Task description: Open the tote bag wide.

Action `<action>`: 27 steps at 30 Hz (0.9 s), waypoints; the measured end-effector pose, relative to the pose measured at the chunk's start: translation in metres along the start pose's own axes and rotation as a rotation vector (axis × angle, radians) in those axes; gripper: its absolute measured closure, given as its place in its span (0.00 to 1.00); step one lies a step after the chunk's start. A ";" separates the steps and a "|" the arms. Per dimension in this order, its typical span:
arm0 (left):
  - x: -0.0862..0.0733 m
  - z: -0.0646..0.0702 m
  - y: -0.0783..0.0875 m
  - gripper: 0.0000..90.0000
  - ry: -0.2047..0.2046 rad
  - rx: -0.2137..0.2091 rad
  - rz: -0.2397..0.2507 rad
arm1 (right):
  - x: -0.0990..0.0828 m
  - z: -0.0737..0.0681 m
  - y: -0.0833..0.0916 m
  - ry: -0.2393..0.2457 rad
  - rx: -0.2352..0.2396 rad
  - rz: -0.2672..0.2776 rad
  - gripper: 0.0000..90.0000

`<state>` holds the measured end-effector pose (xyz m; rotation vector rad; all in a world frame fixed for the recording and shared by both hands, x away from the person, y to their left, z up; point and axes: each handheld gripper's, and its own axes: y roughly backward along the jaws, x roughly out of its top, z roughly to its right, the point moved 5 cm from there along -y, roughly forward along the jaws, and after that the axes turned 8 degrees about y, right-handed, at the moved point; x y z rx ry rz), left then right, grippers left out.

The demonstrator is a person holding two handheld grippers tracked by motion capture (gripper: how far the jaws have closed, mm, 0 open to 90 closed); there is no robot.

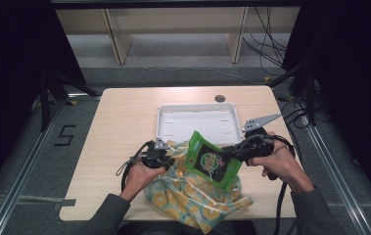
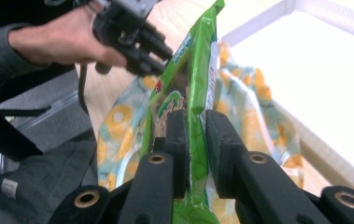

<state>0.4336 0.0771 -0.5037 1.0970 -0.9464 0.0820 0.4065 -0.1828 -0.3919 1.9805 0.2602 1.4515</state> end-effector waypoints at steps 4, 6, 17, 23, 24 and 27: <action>0.003 0.000 0.013 0.65 -0.012 -0.020 0.031 | 0.006 0.007 0.008 0.016 -0.015 0.052 0.89; 0.003 0.002 0.021 0.61 0.006 -0.036 0.042 | 0.008 0.010 0.013 0.009 -0.022 0.059 0.89; -0.018 0.005 0.070 0.48 -0.066 -0.018 0.086 | 0.015 0.014 0.021 0.009 -0.035 0.103 0.89; -0.035 0.006 0.086 0.43 -0.021 -0.010 0.123 | 0.024 0.016 0.024 -0.012 -0.028 0.134 0.89; -0.036 0.005 0.088 0.41 -0.041 -0.009 0.134 | 0.027 0.018 0.024 -0.032 -0.038 0.133 0.89; -0.041 0.007 0.092 0.39 -0.030 -0.005 0.143 | 0.028 0.023 0.022 -0.035 -0.044 0.145 0.89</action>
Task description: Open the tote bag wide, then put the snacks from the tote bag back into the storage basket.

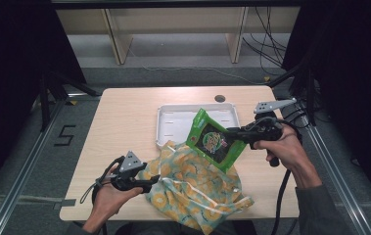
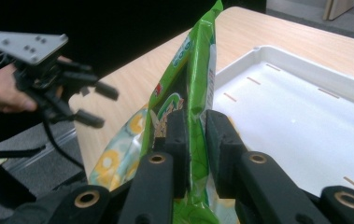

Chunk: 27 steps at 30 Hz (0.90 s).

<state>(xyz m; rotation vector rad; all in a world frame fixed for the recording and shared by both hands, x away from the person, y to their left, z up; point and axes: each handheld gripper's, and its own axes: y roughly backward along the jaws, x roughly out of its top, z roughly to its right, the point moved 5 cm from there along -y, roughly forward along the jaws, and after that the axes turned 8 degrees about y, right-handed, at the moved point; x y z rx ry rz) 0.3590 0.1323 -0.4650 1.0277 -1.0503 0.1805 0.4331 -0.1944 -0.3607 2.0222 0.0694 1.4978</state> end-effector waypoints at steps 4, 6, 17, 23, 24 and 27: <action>-0.006 0.001 0.005 0.37 0.010 0.003 0.001 | -0.003 0.012 -0.002 -0.032 -0.014 0.011 0.89; -0.009 0.002 0.006 0.35 0.044 0.004 0.004 | -0.004 0.016 -0.002 -0.041 -0.013 0.024 0.89; -0.019 -0.003 0.012 0.30 0.032 0.030 -0.007 | -0.008 0.035 0.004 -0.083 -0.065 0.049 0.89; -0.020 -0.001 0.013 0.29 0.027 0.038 -0.003 | -0.012 0.050 0.005 -0.118 -0.114 0.062 0.89; -0.020 -0.001 0.013 0.29 0.027 0.038 -0.003 | -0.012 0.050 0.005 -0.118 -0.114 0.062 0.89; -0.022 0.001 0.013 0.29 0.033 0.041 -0.004 | -0.014 0.055 0.005 -0.146 -0.137 0.057 0.89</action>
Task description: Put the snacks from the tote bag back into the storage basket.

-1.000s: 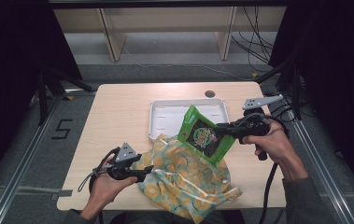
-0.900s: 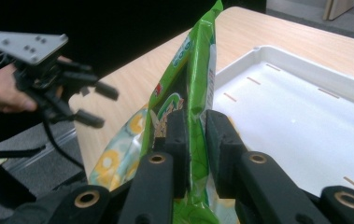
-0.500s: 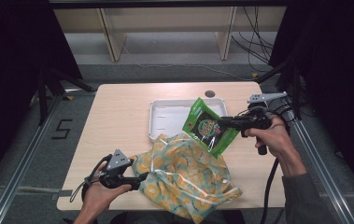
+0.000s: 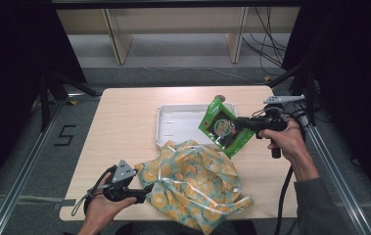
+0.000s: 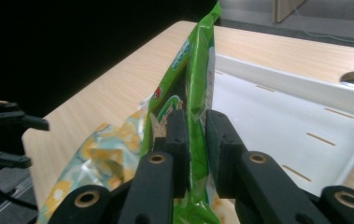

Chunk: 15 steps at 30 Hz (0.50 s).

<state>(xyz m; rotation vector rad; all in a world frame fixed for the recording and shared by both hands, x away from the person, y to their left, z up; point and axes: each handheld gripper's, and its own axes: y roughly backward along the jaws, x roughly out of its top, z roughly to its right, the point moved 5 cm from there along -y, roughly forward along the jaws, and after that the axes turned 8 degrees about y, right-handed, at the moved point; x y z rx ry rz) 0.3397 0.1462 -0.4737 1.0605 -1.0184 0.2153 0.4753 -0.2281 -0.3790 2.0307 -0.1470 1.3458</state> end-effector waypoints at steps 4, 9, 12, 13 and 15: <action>-0.002 -0.001 0.000 0.29 -0.015 0.001 -0.001 | 0.001 0.013 -0.003 0.002 -0.044 0.014 0.89; -0.005 -0.005 0.003 0.29 -0.029 0.005 -0.016 | 0.003 0.018 -0.010 -0.008 -0.070 0.013 0.90; -0.006 -0.004 0.004 0.29 0.010 0.006 0.002 | 0.005 0.023 -0.017 0.011 -0.093 0.016 0.95; -0.006 -0.004 0.003 0.29 0.003 0.005 0.011 | 0.005 0.020 -0.019 -0.039 -0.073 0.009 0.97; -0.007 -0.004 0.002 0.29 0.006 0.001 0.002 | 0.005 0.022 -0.027 -0.048 -0.058 -0.002 0.99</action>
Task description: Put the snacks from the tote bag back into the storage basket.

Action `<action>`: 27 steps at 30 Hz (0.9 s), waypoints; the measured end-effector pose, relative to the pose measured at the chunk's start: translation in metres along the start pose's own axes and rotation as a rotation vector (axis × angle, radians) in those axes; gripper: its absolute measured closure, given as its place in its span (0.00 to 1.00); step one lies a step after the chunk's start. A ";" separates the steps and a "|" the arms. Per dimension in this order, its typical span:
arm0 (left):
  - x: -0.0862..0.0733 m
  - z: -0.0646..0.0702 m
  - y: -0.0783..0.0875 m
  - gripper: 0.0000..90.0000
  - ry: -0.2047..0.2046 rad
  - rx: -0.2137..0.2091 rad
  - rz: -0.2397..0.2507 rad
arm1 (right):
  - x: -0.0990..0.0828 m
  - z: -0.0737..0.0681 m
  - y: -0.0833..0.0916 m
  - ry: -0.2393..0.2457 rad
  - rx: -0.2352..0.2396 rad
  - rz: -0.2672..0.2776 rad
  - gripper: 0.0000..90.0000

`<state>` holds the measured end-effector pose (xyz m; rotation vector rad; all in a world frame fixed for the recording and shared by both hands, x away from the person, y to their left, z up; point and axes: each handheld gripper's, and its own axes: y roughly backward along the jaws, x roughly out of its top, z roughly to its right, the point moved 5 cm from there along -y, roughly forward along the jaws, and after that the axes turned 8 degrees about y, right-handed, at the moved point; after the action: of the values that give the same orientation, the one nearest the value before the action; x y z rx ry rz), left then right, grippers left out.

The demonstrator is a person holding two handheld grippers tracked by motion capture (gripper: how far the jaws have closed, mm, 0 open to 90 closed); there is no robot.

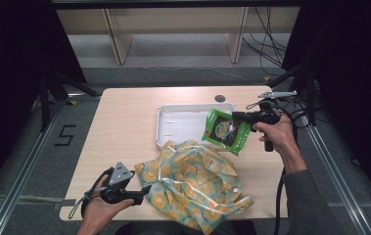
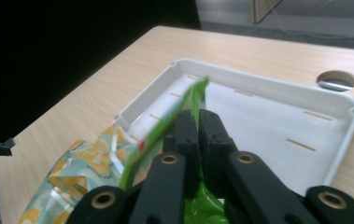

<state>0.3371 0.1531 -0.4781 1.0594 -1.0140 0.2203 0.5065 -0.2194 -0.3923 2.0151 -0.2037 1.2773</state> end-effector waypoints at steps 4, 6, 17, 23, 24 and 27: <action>-0.002 0.000 0.001 0.28 0.016 -0.021 -0.017 | -0.008 0.012 -0.027 0.014 -0.057 -0.104 1.00; 0.000 -0.003 0.004 0.28 0.023 -0.014 -0.001 | -0.007 0.012 -0.030 -0.007 -0.037 -0.103 1.00; -0.002 0.002 0.001 0.28 0.007 -0.021 -0.010 | 0.010 0.018 -0.039 0.007 -0.067 -0.076 1.00; -0.002 0.001 0.002 0.28 0.021 -0.012 0.002 | 0.017 0.022 -0.042 -0.035 -0.078 -0.061 1.00; -0.002 0.001 0.002 0.28 0.018 -0.010 -0.001 | 0.019 0.025 -0.043 -0.025 -0.089 -0.055 1.00; -0.003 0.001 0.003 0.28 0.018 -0.016 -0.010 | 0.021 0.029 -0.048 -0.043 -0.091 -0.052 1.00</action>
<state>0.3335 0.1548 -0.4783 1.0458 -0.9925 0.2128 0.5612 -0.1986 -0.4050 1.9587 -0.2250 1.1729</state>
